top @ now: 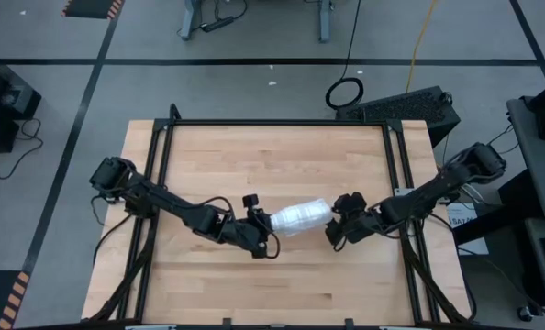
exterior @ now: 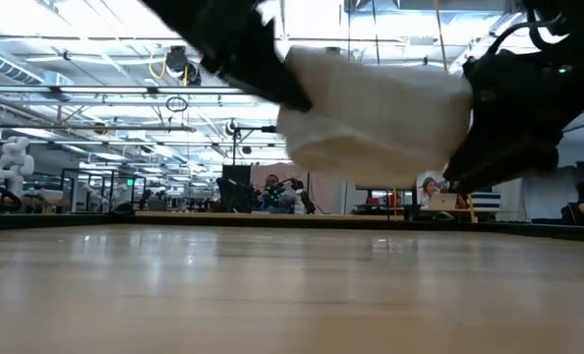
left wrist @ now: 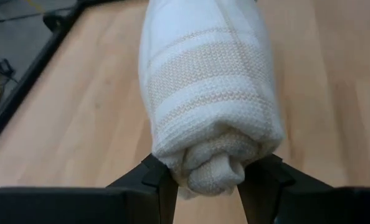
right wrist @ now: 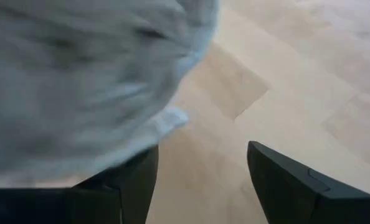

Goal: Roll towel
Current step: Roll the towel

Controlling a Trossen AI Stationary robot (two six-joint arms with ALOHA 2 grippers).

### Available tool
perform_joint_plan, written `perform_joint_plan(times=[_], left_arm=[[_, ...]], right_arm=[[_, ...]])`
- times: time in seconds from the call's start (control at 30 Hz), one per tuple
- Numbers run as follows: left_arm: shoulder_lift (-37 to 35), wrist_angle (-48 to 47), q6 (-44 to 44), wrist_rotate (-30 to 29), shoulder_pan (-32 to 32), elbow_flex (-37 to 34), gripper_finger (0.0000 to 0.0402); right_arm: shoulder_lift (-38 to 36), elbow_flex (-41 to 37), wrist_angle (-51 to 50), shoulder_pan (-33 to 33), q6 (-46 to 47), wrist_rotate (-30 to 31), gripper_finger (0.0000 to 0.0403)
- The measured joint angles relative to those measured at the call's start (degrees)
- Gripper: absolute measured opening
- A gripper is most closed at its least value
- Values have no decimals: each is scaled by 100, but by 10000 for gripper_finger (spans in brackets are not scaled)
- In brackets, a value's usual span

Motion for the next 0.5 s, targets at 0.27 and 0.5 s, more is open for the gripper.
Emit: perform_joint_plan(times=[0.27,0.5], left_arm=[[11,-290,-201,-56,53,-408,137],[-237,-182,-201,42,52,-316,137]], right_arm=[[-776,0,-1060,4,-652,-726,252],[-1472,7,478,225,-1566,-474,323]])
